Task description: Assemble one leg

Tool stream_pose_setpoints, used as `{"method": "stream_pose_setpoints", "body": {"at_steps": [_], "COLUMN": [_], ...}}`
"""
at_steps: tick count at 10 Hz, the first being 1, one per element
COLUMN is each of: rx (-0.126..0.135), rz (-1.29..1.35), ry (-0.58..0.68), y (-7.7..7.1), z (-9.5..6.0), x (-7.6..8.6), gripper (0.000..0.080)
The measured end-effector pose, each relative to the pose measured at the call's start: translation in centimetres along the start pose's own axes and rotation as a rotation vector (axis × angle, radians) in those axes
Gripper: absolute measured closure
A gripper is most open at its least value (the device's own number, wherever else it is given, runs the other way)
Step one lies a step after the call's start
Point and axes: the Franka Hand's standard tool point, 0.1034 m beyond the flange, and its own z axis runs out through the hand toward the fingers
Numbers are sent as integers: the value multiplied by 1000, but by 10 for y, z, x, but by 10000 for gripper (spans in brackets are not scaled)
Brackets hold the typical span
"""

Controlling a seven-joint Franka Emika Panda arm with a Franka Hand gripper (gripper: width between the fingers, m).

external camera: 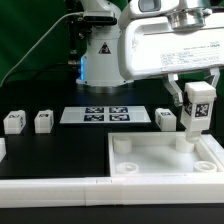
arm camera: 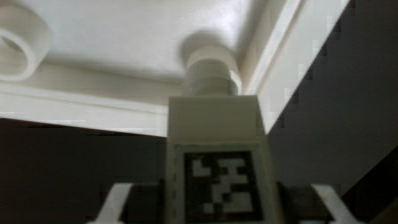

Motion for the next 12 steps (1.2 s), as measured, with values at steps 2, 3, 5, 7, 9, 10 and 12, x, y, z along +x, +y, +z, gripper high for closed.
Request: {"method": "stream_pose_setpoints", "body": {"at_steps": [2, 3, 5, 7, 9, 10, 12], "rx": [8, 10, 9, 9, 9, 8, 7], "rz": [-1, -3, -5, -5, -4, -9, -11], "ry": [8, 11, 16, 14, 13, 11, 6], "y": [-5, -6, -8, -8, -7, -6, -1], "z": [10, 14, 17, 18, 18, 19, 24], "x": [10, 12, 7, 7, 6, 5, 5], "gripper": [506, 506, 506, 506, 506, 506, 506]}}
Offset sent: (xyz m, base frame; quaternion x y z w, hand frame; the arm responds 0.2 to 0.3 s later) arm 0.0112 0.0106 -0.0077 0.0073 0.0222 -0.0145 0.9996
